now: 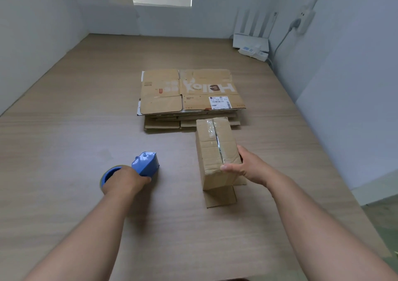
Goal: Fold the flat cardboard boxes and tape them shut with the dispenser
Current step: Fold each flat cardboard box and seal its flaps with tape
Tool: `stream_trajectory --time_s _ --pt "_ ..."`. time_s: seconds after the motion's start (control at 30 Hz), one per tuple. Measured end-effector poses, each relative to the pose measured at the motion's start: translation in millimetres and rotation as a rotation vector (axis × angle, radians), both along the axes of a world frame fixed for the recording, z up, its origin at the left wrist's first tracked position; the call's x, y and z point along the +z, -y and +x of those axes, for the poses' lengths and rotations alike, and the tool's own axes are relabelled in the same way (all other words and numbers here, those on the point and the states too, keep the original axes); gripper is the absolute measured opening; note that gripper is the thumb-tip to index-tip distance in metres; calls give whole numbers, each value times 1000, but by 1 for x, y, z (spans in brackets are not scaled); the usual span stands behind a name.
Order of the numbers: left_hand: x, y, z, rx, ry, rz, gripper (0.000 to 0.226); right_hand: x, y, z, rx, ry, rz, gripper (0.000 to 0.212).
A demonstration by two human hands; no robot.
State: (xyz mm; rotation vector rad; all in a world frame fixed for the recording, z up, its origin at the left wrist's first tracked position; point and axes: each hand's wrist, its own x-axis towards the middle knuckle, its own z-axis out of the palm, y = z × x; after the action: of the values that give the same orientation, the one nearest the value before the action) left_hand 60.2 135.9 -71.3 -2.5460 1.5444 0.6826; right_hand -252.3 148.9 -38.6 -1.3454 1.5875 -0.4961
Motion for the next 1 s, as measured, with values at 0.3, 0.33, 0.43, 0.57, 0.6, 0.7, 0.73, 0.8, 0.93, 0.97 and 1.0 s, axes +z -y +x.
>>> stream_trajectory --time_s 0.3,0.33,0.43,0.57,0.6,0.7,0.73,0.8,0.93,0.97,1.0 --pt "30 -10 -13 -155 -264 -155 37 5 -3 2 3 36 -35 74" --pt "39 -13 -19 -185 -368 -185 35 8 -4 1 3 67 -50 71" --pt "71 -22 -38 -302 -661 -195 28 20 -9 -5 -44 118 -93 69" --pt "100 -31 -57 -442 -818 -198 33 48 -15 -16 -131 216 -326 54" --pt "104 -32 -60 -465 -830 -197 33 59 -18 -16 -121 298 -358 44" --pt "110 -31 -69 -510 -843 -180 33 85 -28 -10 -1 400 -384 33" --pt "111 -30 -72 -512 -844 -174 33 90 -32 -8 36 410 -385 31" --pt "112 -28 -77 -516 -839 -167 34 95 -37 -4 82 415 -401 24" --pt "112 -25 -81 -544 -828 -130 35 94 -41 -6 143 357 -416 20" --pt "112 -24 -81 -558 -821 -118 35 93 -40 -7 147 345 -410 20" --pt "112 -23 -82 -568 -814 -108 35 92 -40 -8 144 344 -398 18"
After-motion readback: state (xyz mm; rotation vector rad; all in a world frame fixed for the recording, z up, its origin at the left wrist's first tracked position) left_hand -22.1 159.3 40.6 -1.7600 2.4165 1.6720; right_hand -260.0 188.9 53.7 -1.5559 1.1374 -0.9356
